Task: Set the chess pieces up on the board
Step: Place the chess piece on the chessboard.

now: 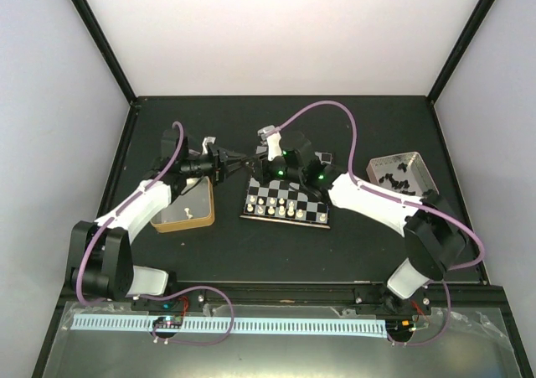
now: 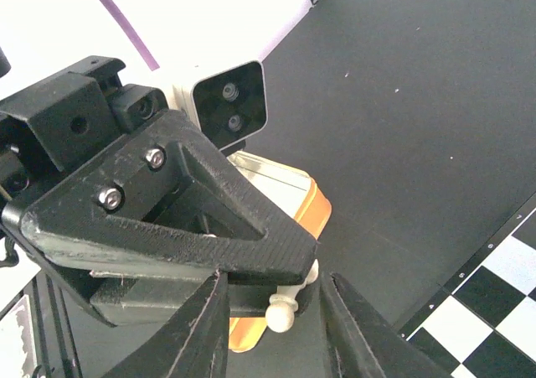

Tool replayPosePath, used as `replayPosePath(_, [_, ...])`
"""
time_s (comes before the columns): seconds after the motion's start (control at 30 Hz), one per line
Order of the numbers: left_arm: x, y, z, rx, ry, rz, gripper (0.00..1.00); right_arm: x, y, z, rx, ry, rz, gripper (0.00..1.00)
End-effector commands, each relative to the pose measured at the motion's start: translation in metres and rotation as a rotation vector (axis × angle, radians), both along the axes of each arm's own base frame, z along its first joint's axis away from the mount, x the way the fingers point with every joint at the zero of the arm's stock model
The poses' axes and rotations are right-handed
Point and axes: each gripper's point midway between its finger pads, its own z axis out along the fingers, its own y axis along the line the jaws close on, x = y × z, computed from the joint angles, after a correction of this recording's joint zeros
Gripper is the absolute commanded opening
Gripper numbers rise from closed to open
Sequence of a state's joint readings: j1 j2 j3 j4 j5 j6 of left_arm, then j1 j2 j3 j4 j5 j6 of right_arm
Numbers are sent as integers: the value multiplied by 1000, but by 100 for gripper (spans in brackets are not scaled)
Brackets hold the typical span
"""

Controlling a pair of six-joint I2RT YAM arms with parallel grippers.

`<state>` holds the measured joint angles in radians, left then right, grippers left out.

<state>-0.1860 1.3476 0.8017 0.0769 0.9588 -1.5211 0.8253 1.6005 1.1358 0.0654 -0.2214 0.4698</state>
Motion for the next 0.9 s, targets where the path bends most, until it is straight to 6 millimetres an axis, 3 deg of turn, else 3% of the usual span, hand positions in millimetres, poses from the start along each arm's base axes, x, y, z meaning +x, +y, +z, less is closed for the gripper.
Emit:
replayPosePath(0.0, [-5, -5, 14, -34, -19, -15, 8, 10, 5, 14, 6, -50, -25, 31])
replayPosePath(0.4, [-5, -7, 16, -50, -3, -8, 8, 13, 9, -1, -44, -58, -21, 23])
replayPosePath(0.63, [-5, -7, 17, -60, 3, 1, 8, 11, 6, -6, -67, -98, -14, 30])
replayPosePath(0.87, [-6, -7, 16, -71, 14, 2, 8, 14, 9, -9, -69, -96, -14, 25])
